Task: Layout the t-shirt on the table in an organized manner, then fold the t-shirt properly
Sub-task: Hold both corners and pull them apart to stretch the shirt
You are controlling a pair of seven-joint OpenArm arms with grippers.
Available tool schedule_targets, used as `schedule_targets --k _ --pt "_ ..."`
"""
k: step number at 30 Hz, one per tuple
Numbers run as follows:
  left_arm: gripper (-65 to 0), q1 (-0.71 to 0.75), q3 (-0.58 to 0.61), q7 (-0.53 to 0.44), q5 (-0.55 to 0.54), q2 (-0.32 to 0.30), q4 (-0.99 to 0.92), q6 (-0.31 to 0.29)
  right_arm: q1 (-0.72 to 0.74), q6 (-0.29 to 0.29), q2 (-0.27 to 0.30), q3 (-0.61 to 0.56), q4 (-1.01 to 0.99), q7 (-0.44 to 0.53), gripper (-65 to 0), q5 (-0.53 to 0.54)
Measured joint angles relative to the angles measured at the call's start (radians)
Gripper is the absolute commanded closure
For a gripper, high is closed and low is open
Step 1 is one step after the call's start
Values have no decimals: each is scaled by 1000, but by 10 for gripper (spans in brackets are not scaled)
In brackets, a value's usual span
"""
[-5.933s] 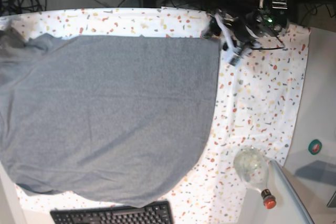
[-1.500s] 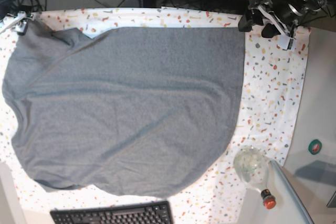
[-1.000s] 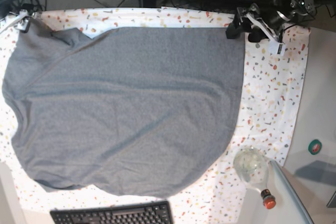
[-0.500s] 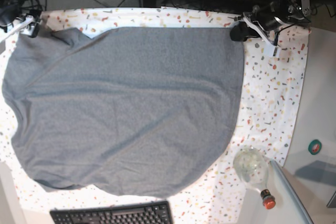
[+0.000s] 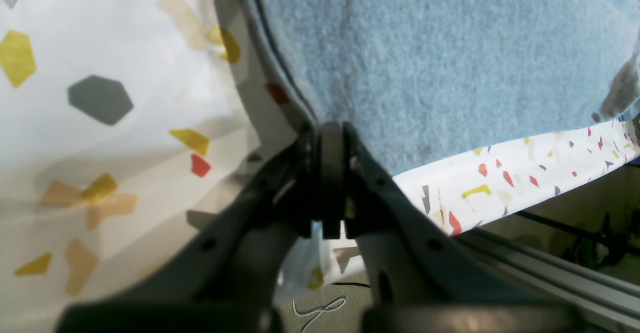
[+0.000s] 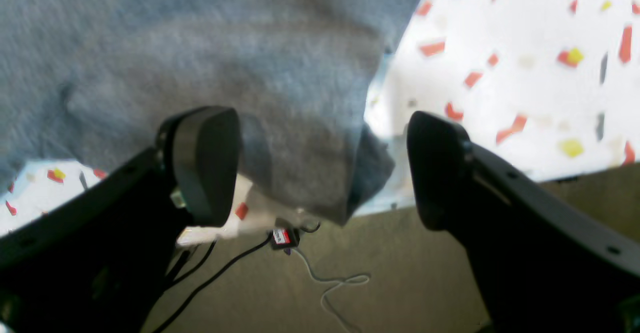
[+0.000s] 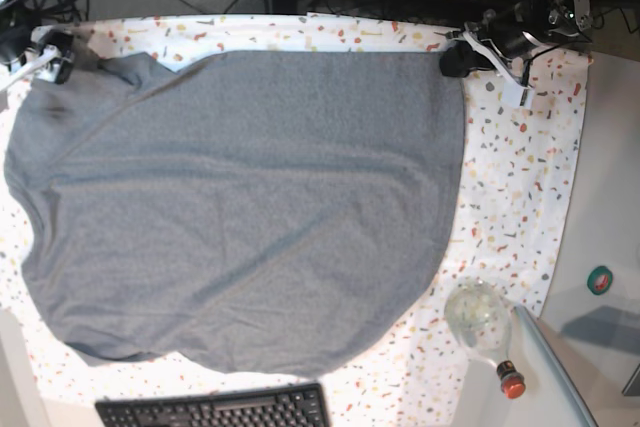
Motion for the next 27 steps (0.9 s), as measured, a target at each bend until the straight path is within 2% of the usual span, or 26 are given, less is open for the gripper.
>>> schedule_targets --k 7,9,12,15,17,18,22,23,27 --pt "0 0 0 0 0 0 0 0 -9 0 2 0 -6 -2 -494 -1" --pt "0 0 0 0 0 0 0 0 -8 0 1 0 -6 -3 -468 -1" --pt "0 0 0 0 0 0 0 0 -9 0 0 0 -6 -6 -329 -1" --pt "0 0 0 0 0 0 0 0 -8 0 0 0 -22 -11 -150 5" --pt "0 -1 0 0 1 0 0 0 -3 0 2 -1 -48 -48 -32 2" --pt "0 0 0 0 1 0 0 0 -4 0 0 -1 -50 -56 0 3" --pt "0 11 3 27 26 0 50 1 -9 0 0 -1 -20 -77 0 6" --pt "0 25 6 40 45 1 85 16 -9 0 -1 -1 -3 -93 0 5" --pt "0 101 6 53 48 0 225 15 -43 0 -2 -1 108 -149 0 4"
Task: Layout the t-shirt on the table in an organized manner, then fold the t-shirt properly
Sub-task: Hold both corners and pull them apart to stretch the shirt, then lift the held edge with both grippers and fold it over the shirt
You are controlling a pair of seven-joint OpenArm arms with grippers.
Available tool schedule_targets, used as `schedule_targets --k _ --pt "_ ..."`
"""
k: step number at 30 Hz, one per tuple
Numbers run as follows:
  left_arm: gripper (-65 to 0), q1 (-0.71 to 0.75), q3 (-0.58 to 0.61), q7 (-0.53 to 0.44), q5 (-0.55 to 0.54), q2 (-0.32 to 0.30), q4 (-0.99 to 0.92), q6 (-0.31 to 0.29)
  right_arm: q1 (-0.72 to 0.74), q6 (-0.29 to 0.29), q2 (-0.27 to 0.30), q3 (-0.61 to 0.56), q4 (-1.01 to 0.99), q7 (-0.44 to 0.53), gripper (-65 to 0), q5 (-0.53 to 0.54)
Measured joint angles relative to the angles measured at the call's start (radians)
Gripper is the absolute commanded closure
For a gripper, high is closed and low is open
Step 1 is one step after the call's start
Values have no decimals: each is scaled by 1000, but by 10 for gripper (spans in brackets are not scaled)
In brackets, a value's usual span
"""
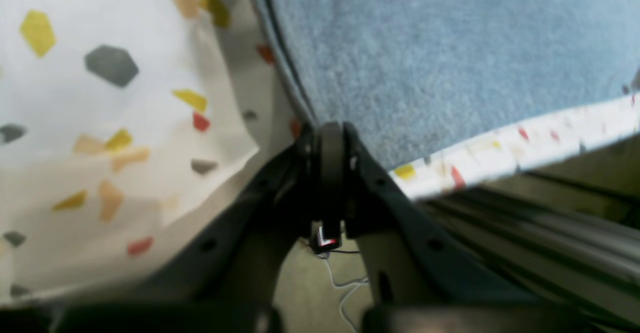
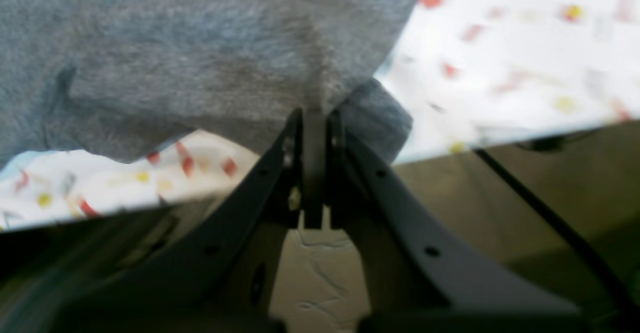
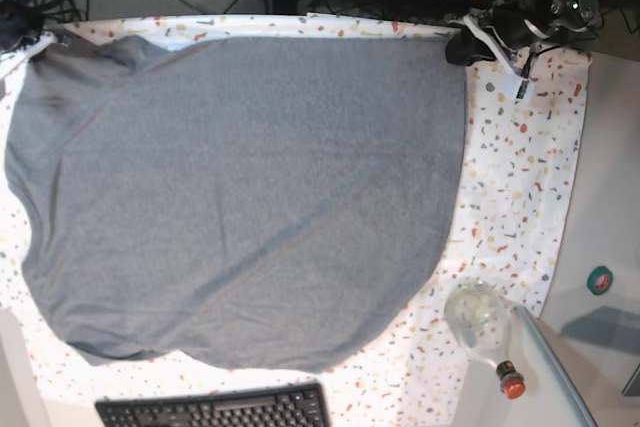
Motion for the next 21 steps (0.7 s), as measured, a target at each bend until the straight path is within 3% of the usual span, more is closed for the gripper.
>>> schedule_targets --k 10,15,21 --pt "0 6 7 63 1 -21 92 -1 26 0 -1 0 123 -93 0 -2" --pt "0 -90 11 125 -2 -22 87 0 100 0 38 -117 79 -83 0 -1" --pt "0 -216 11 171 -3 -19 67 79 251 0 81 -142 -61 -79 0 -109"
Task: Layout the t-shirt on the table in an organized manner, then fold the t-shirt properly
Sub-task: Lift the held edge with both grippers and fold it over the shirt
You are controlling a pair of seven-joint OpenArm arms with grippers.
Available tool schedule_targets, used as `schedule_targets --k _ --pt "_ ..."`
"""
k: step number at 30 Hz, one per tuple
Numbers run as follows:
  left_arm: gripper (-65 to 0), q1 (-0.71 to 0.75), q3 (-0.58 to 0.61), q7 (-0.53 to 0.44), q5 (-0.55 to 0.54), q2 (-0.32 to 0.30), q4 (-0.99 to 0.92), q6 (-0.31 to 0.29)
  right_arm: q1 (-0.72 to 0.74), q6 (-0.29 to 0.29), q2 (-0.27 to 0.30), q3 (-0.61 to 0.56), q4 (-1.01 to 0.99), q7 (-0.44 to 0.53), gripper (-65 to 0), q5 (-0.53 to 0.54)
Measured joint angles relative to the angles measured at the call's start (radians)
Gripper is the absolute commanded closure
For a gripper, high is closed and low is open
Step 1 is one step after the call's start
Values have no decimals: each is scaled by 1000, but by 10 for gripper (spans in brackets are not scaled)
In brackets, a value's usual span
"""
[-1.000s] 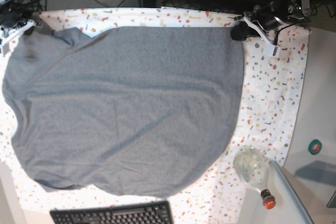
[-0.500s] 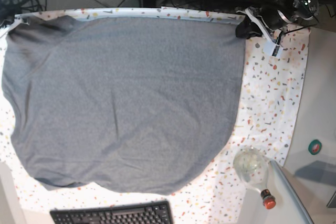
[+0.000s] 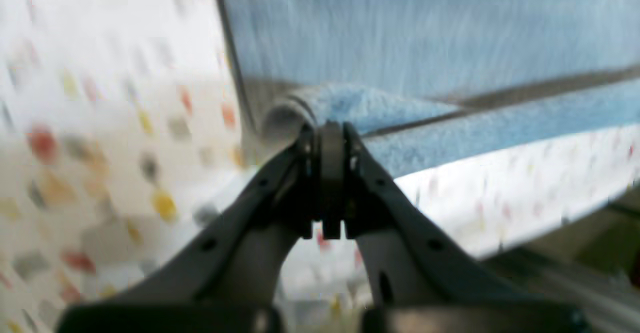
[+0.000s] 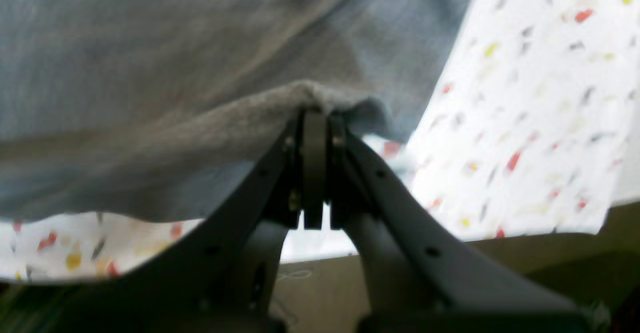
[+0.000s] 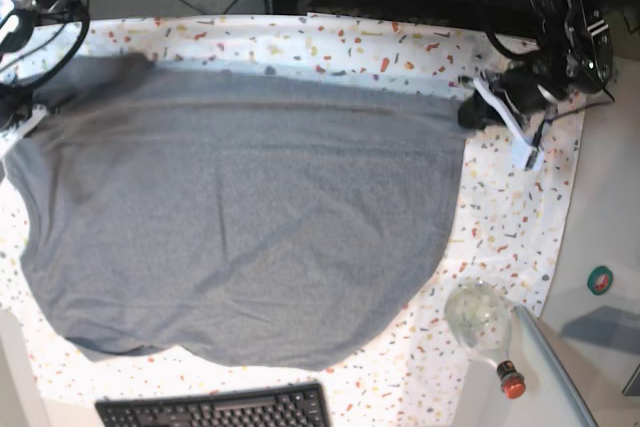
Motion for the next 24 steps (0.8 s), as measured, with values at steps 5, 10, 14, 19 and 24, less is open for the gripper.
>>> schedule_targets --k 5,10,14,19,24 --pt "0 -92 0 4 1 0 -93 0 98 0 64 -75 -105 3 0 -2" --pt "0 -171 88 9 4 -8 -193 4 183 0 98 -121 -219 18 0 -8" --pt "0 -219 145 8 3 2 -239 47 237 0 130 -154 -309 57 0 -9" --pt "0 -275 151 6 5 -3 -248 109 284 0 145 -164 -444 124 0 -14" --pt "0 -304 147 5 2 -3 -248 150 303 0 161 -164 -509 201 0 -20"
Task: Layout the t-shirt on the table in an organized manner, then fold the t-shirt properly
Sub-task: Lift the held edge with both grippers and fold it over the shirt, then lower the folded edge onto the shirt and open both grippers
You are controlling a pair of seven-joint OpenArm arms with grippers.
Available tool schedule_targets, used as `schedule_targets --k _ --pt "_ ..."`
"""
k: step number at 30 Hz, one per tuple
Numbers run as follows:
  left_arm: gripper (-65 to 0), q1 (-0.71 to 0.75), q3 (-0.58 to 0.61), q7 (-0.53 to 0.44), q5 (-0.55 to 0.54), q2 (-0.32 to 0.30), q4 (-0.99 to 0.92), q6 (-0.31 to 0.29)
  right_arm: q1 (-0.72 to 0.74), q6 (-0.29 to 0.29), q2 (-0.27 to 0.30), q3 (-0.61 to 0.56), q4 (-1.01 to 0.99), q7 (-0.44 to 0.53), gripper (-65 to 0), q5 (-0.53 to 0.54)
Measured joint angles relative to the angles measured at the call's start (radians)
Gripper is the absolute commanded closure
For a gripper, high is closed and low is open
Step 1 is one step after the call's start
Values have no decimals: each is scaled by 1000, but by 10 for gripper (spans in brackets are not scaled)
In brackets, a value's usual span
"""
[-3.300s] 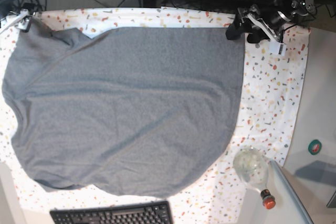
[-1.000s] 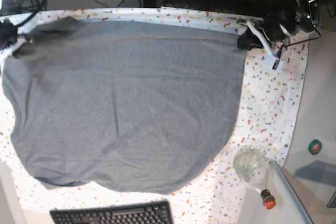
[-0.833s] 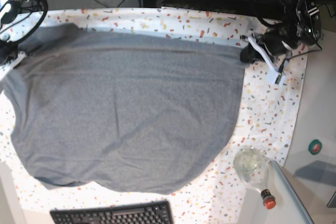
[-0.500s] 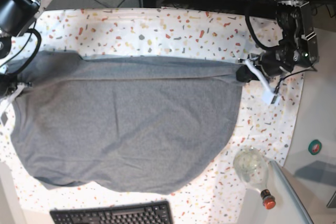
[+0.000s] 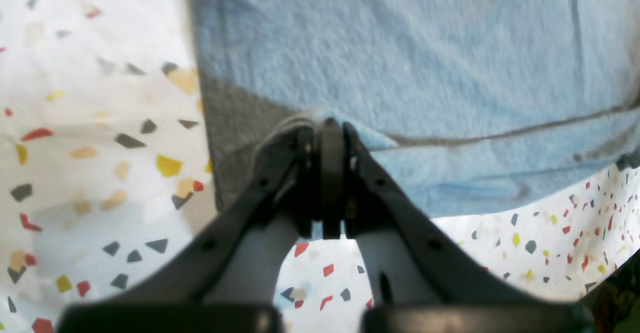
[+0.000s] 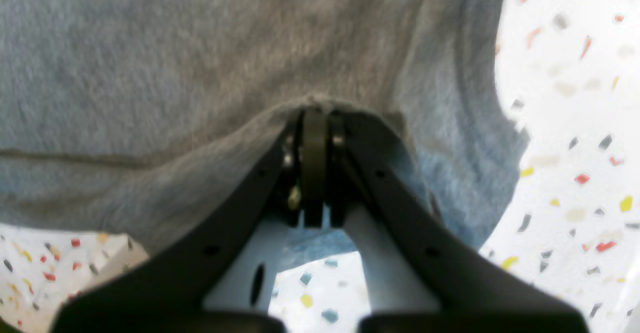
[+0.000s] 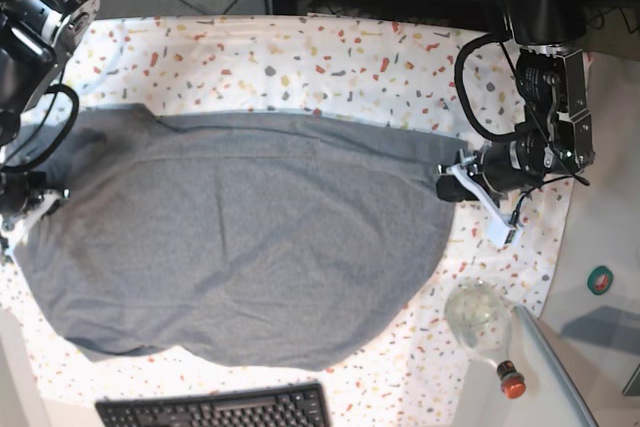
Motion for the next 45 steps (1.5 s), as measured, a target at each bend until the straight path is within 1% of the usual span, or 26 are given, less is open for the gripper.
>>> schedule_targets --k 1,4,6,7,11,14,16,19,24,26,28,31,33,34,35,37,40,45 --pt "0 -3 3 2 0 1 0 12 6 0 2 0 -10 19 0 0" --pt "0 -8 5 2 3 9 0 12 13 -1 -2 0 -18 52 0 2" --pt "0 -10 5 2 3 20 0 12 16 -83 -5 0 -19 86 0 5" --pt "0 -11 5 1 2 25 0 12 17 -98 -3 0 -19 100 0 6" --pt "0 -15 5 -2 2 30 -43 12 21 -106 -2 0 -19 109 0 2" --pt "0 -15 5 -79 6 28 -80 12 35 -107 -4 0 -26 117 0 3" --pt "0 -26 5 -104 2 26 -111 17 40 -109 -2 0 -39 125 0 6" --pt "0 -33 6 -103 3 25 -138 19 35 -110 -1 0 -50 122 0 2" --pt "0 -64 6 -100 2 25 -150 19 55 -110 10 0 -142 121 0 6" --pt "0 -79 5 -103 3 25 -150 20 65 -111 21 0 -169 136 0 -1" --pt "0 -83 6 -107 2 25 -150 19 69 -113 27 0 -184 172 0 3" --pt "0 -81 5 -106 3 26 -149 23 73 -113 29 0 -196 174 0 3" --pt "0 -83 5 -109 7 26 -152 39 69 -113 42 -58 -197 175 0 0" --pt "0 -88 5 -129 24 25 -163 37 69 -114 47 -96 -197 178 0 -3" --pt "0 -95 9 -160 55 27 -178 38 71 -114 47 -127 -197 193 0 -4" --pt "0 -107 55 -213 118 28 -216 42 77 -113 40 -170 -197 223 0 5" --pt "0 -101 106 -250 123 36 -231 40 113 -113 33 -171 -244 235 0 9" --pt "0 -110 109 -253 127 37 -240 39 126 -113 66 -170 -304 261 0 -2"
